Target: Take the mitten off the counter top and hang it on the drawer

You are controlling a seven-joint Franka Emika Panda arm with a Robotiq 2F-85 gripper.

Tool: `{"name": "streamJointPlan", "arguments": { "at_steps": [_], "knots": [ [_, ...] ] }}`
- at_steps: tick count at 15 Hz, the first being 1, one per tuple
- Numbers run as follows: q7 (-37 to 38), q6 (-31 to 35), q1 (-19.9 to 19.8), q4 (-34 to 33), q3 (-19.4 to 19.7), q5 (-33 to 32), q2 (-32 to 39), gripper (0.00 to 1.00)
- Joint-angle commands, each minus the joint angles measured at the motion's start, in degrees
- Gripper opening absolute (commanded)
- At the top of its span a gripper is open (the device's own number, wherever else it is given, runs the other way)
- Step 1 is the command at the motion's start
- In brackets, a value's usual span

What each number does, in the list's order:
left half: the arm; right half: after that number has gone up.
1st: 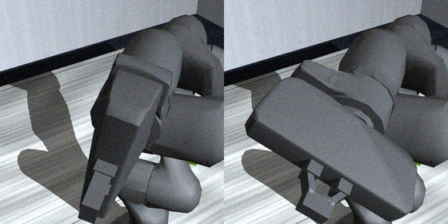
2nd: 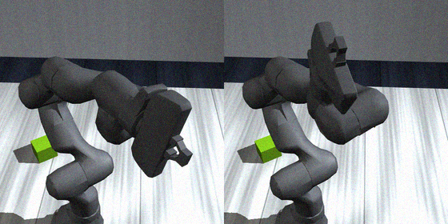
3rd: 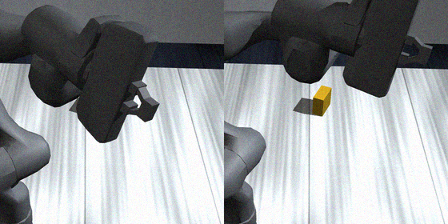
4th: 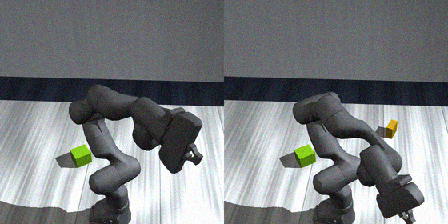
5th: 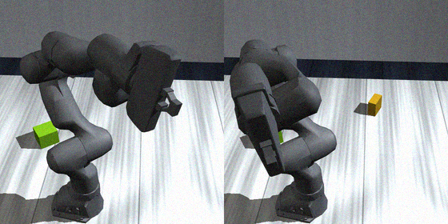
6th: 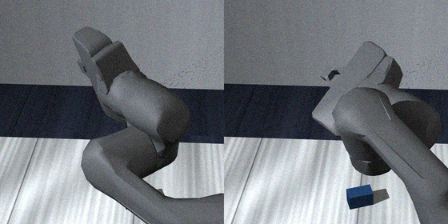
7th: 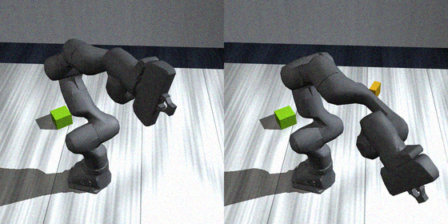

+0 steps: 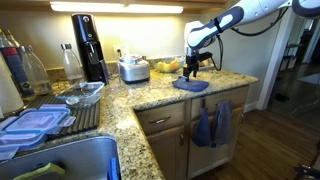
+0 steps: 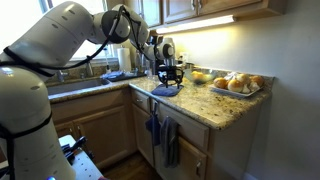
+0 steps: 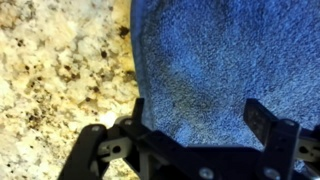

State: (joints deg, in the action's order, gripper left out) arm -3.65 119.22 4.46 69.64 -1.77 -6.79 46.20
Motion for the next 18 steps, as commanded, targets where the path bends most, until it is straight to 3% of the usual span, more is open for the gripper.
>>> {"name": "streamJointPlan", "arguments": {
  "at_steps": [1, 9, 10, 11, 12, 13, 18],
  "knots": [
    [-2.5, 1.2, -0.7, -0.3, 0.3, -0.3, 0.6, 1.0],
    [-3.3, 2.4, -0.8, -0.5, 0.0, 0.1, 2.3, 1.0],
    [-3.2, 2.4, -0.8, -0.2, 0.0, 0.2, 2.1, 0.93],
    [-3.3, 2.5, -0.9, 0.1, -0.1, 0.4, 1.8, 0.74],
    [-3.4, 2.6, -0.9, 0.3, -0.3, 0.6, 1.8, 0.85],
    [-3.3, 2.6, -1.0, 0.4, -0.4, 0.8, 1.9, 0.91],
    [-3.5, 2.7, -2.0, 1.4, -0.8, 2.2, 1.9, 1.0]
  ]
}}
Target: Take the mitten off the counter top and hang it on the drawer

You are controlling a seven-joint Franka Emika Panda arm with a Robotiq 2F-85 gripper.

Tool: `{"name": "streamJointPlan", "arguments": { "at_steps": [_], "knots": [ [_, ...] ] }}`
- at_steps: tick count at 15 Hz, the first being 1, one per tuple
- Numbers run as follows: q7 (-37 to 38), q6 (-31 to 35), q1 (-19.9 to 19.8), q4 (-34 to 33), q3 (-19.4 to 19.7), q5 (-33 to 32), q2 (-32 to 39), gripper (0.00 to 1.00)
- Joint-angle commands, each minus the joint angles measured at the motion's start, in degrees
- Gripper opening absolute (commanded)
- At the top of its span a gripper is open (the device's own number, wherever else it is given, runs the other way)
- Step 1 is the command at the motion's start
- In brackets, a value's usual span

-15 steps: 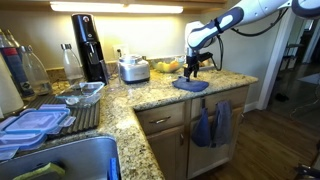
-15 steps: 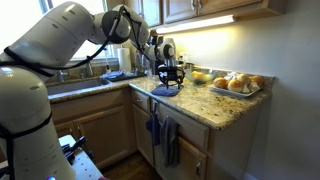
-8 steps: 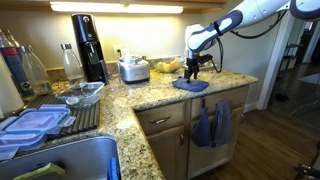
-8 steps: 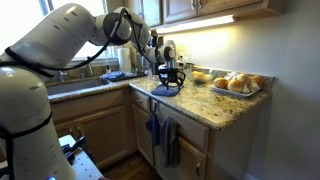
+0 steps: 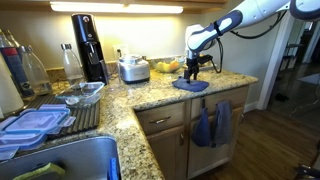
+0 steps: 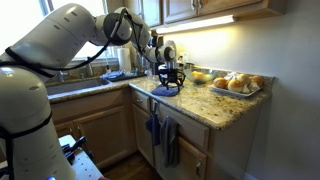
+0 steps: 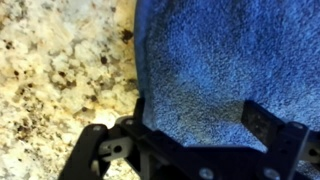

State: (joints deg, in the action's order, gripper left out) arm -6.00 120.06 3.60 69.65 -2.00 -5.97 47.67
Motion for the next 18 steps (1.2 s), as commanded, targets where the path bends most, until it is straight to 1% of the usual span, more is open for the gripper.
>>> {"name": "streamJointPlan", "arguments": {
  "at_steps": [1, 2, 3, 4, 10, 13, 16, 17, 18],
  "knots": [
    [-1.2, 1.9, -1.3, 1.5, -0.6, 1.7, 0.5, 0.95],
    [-1.0, 1.9, -1.3, 1.6, -0.6, 1.9, 0.5, 0.75],
    [-0.6, 1.8, -1.1, 1.7, -0.5, 2.0, 0.4, 0.73],
    [-0.4, 2.0, -0.9, 1.9, -0.4, 1.9, 0.1, 0.68],
    [0.6, 3.9, -0.4, 4.7, -0.4, 1.8, -2.3, 0.28],
    [2.1, 6.5, 0.4, 8.6, -0.2, 1.6, -5.3, 0.08],
    [6.3, 11.0, 1.9, 14.8, 0.5, 1.1, -9.7, 0.06],
    [8.1, 12.9, 2.4, 17.0, 0.8, 0.9, -11.3, 0.08],
    [9.6, 14.3, 2.8, 19.0, 0.8, 1.0, -12.8, 0.08]
  ]
}}
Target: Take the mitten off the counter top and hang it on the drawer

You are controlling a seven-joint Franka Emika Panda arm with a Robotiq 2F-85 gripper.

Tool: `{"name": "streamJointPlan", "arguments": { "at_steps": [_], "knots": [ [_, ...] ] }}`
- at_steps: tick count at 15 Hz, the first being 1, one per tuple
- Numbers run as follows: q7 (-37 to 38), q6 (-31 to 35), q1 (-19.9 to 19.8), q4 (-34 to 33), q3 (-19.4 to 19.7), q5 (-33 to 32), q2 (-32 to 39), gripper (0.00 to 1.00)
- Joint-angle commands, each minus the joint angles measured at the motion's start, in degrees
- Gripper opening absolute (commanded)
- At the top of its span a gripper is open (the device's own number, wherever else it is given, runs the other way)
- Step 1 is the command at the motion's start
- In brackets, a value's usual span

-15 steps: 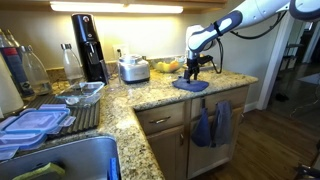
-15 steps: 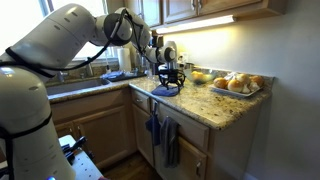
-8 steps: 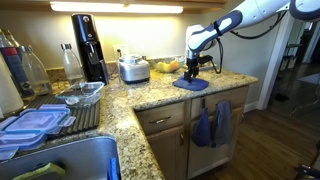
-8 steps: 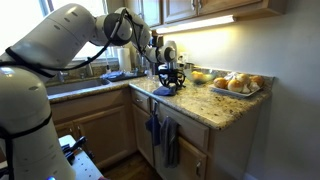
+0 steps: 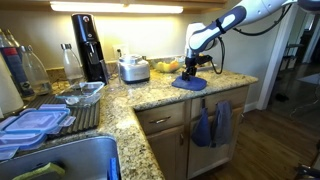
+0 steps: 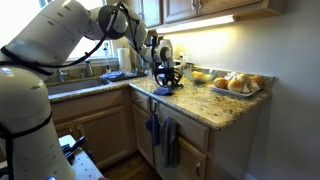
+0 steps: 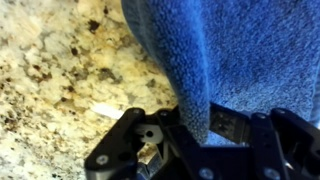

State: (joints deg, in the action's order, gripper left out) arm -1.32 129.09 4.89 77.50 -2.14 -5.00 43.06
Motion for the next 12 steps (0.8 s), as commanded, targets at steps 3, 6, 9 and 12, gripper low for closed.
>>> {"name": "streamJointPlan", "arguments": {
  "at_steps": [3, 6, 9, 12],
  "knots": [
    [8.7, 8.9, 2.8, 17.4, 0.9, 0.1, -13.4, 0.07],
    [10.8, 12.7, 4.0, 24.1, 0.7, -0.3, -18.8, 0.08],
    [10.7, 16.7, 4.5, 31.3, 0.1, -0.6, -24.0, 0.08],
    [9.2, 18.7, 4.4, 36.6, -1.1, 0.0, -27.4, 0.07]
  ]
}}
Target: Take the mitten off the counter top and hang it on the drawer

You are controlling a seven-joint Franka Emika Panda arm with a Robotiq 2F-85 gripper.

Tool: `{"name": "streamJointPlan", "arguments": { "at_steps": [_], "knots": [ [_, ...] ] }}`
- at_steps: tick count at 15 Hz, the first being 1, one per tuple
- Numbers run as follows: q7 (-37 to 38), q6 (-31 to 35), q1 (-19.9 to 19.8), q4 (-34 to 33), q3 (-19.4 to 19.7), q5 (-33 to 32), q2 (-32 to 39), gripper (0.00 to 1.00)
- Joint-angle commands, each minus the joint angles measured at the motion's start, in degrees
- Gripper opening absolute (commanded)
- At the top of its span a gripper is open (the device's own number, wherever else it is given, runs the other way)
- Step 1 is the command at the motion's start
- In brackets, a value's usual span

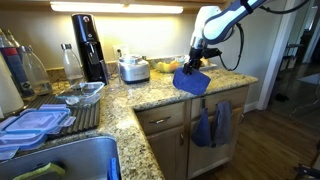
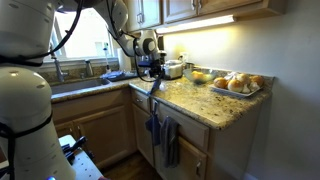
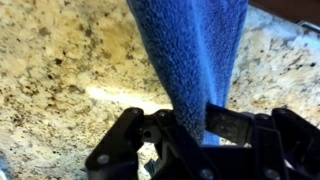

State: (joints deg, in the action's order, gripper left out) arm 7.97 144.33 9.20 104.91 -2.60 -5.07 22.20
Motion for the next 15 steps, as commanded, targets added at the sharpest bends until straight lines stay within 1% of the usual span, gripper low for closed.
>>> {"name": "streamJointPlan", "arguments": {
  "at_steps": [1, 2, 5, 10, 11, 12, 13, 14, 15],
  "knots": [
    [-0.6, 4.1, 0.0, 10.5, -1.2, 0.5, -7.2, 0.07],
    [-0.1, 1.3, 0.0, 4.0, -0.8, 0.0, -2.6, 0.08],
    [-0.2, 2.1, 0.0, 6.9, -1.3, 0.1, -4.3, 0.07],
    [-0.2, 2.3, 0.0, 7.2, -1.3, 0.1, -4.4, 0.07],
    [-0.2, 2.3, 0.0, 7.2, -1.3, 0.1, -4.4, 0.04],
    [1.4, 4.1, 0.8, 9.5, -0.7, -1.8, -6.3, 0.04],
    [1.7, 5.3, 1.0, 11.3, -0.7, -2.3, -7.6, 0.01],
    [1.8, 6.7, 1.3, 13.7, -0.8, -2.7, -9.4, 0.03],
    [1.9, 8.0, 1.4, 15.3, -1.1, -2.6, -10.5, 0.01]
  ]
}}
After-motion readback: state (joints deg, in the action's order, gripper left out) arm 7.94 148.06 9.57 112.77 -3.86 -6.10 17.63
